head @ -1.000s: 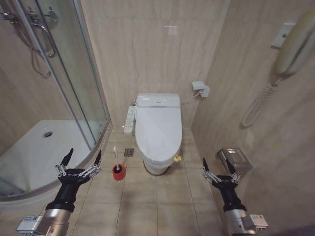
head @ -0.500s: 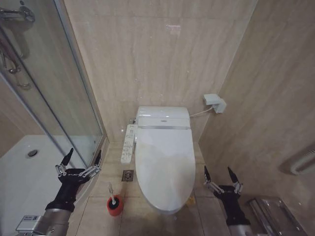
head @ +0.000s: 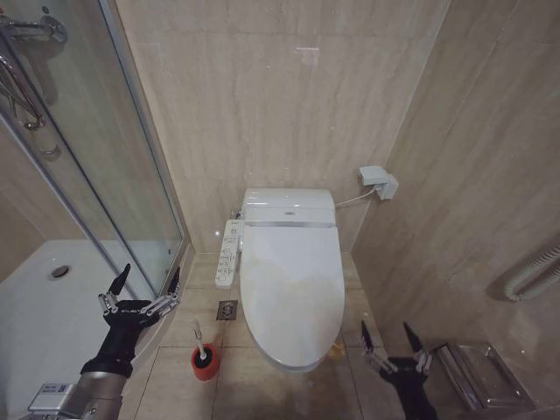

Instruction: Open the toilet lid, clean the toilet bowl with a toilet brush, close the toilet lid, and flush.

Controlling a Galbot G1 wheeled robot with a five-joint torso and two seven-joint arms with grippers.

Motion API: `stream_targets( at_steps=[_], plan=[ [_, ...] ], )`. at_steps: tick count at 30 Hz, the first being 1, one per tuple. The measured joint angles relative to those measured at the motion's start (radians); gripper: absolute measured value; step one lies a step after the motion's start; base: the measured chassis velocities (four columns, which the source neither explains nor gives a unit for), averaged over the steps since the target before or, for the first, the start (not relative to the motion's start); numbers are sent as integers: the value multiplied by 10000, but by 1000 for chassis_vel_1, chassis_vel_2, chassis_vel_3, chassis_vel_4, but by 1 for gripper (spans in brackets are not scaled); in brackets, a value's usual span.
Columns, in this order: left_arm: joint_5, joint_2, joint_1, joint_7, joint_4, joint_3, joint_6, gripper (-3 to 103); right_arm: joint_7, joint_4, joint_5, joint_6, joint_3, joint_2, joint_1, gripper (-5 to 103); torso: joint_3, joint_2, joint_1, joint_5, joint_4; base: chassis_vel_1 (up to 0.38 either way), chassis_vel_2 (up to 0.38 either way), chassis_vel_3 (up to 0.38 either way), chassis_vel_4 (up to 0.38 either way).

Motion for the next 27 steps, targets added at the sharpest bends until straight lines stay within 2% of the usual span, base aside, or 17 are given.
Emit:
stream_targets(
  at_steps=[5,11,27],
  plan=[
    [0,0,0,0,0,0,0,100,-115,-836,-386,308,-65,138,-26,100,1,0,2,-1,1,0,0,0,0],
    [0,0,0,0,1,0,0,100,-211,-2866,-1253,804,-5,186,505,100,0,0,1,1,0,0,0,0,0],
    [0,0,0,0,1,0,0,100,-64,-5254,-1967,689,-467,-4,2383,100,0,-2,1,1,0,0,0,0,0]
  ],
)
